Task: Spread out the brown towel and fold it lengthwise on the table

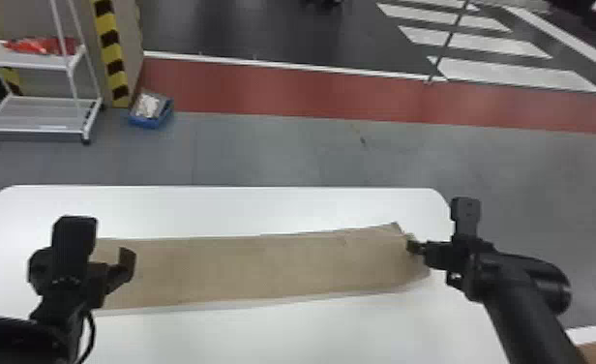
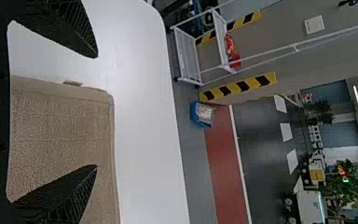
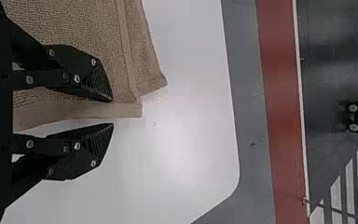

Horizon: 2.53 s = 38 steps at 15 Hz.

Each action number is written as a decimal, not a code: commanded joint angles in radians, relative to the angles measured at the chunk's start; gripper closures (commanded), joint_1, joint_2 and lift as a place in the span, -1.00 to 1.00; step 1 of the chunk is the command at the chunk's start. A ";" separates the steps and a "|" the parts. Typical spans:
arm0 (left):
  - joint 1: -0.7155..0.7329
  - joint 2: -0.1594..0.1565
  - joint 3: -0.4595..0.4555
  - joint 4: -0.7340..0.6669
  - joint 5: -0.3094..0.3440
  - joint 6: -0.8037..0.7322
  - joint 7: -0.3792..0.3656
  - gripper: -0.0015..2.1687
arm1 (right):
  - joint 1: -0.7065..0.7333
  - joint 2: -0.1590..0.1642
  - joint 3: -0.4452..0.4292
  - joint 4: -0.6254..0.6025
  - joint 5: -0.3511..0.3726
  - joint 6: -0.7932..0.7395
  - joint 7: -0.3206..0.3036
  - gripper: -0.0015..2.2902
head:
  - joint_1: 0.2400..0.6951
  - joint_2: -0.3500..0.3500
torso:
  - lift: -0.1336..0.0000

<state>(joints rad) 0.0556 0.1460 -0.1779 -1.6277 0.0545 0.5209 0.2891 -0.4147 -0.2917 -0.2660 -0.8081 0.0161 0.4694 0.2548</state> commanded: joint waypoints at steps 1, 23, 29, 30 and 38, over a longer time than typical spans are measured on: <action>0.001 0.000 -0.006 0.000 -0.002 0.000 0.001 -0.97 | 0.017 0.003 0.002 -0.016 0.001 -0.053 0.001 0.09 | 1.00 -0.64 | 1.00; 0.009 0.000 -0.005 -0.009 -0.004 0.018 -0.008 -0.97 | -0.010 0.059 0.209 0.098 0.404 -0.111 -0.190 -0.91 | 1.00 -0.53 | 1.00; 0.020 0.000 -0.003 -0.032 -0.005 0.031 -0.008 -0.97 | 0.079 0.069 0.174 -0.065 0.386 -0.087 -0.267 -0.91 | 1.00 -0.66 | 1.00; 0.020 0.000 -0.002 -0.032 -0.005 0.031 -0.008 -0.97 | 0.085 0.069 0.168 -0.071 0.381 -0.126 -0.266 -0.91 | 1.00 -0.65 | 1.00; 0.018 0.001 0.005 -0.030 -0.005 0.028 -0.011 -0.97 | -0.041 0.016 0.131 -0.017 0.453 -0.234 0.262 -0.89 | 1.00 -0.47 | 1.00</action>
<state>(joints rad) 0.0736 0.1481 -0.1730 -1.6582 0.0491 0.5490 0.2781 -0.4124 -0.2658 -0.1423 -0.8529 0.3877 0.2361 0.4635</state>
